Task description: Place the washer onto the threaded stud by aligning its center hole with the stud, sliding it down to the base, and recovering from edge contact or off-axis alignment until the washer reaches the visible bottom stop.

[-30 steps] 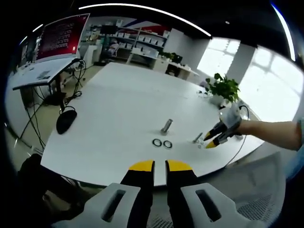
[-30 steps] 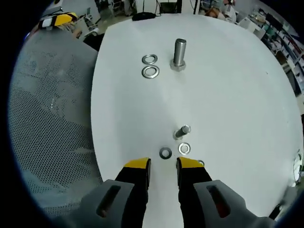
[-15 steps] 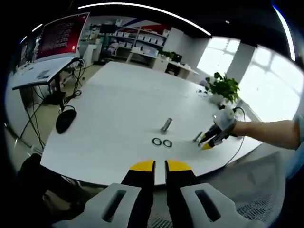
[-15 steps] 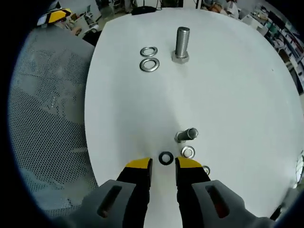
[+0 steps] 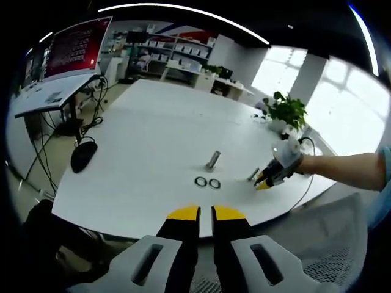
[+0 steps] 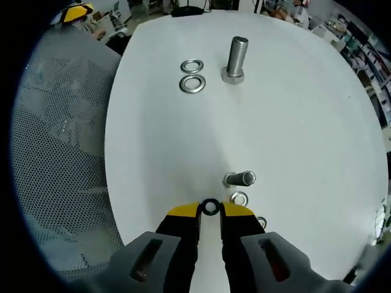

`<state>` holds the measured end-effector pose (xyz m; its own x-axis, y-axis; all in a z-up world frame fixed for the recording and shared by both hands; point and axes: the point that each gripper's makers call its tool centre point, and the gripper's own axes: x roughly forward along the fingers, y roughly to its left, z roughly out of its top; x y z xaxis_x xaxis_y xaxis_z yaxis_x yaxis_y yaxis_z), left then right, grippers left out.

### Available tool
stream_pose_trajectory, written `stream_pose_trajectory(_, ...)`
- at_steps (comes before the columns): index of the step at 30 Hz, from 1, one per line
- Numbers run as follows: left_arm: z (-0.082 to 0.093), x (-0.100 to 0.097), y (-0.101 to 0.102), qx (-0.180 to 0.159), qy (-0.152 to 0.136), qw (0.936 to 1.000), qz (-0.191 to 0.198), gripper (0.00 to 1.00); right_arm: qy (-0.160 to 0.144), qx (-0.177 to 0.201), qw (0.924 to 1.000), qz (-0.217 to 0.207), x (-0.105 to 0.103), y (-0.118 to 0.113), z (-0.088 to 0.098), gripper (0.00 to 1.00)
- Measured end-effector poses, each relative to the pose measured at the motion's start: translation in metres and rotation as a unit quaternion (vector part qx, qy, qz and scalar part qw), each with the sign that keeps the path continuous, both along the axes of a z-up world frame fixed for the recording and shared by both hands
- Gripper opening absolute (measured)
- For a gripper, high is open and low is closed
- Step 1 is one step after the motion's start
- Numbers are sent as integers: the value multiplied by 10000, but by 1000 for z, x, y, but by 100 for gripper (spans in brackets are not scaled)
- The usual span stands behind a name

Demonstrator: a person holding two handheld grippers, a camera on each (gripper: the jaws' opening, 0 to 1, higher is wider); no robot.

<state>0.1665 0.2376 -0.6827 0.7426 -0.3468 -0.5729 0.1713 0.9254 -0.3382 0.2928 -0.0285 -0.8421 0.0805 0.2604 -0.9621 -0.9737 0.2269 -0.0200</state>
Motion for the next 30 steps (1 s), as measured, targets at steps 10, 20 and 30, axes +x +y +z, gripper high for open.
stream_pose_trajectory(10,0,0,0,-2,-7,10000,15,5,-66,17,10000,-63,4,-6,3,14)
stream_pose_trajectory(20,0,0,1,-5,-4,10000,37,5,-111,69,9999,-48,6,-10,14,14)
stream_pose_trajectory(30,1,1,1,-7,-27,10000,47,5,-245,248,9994,65,8,-2,41,14)
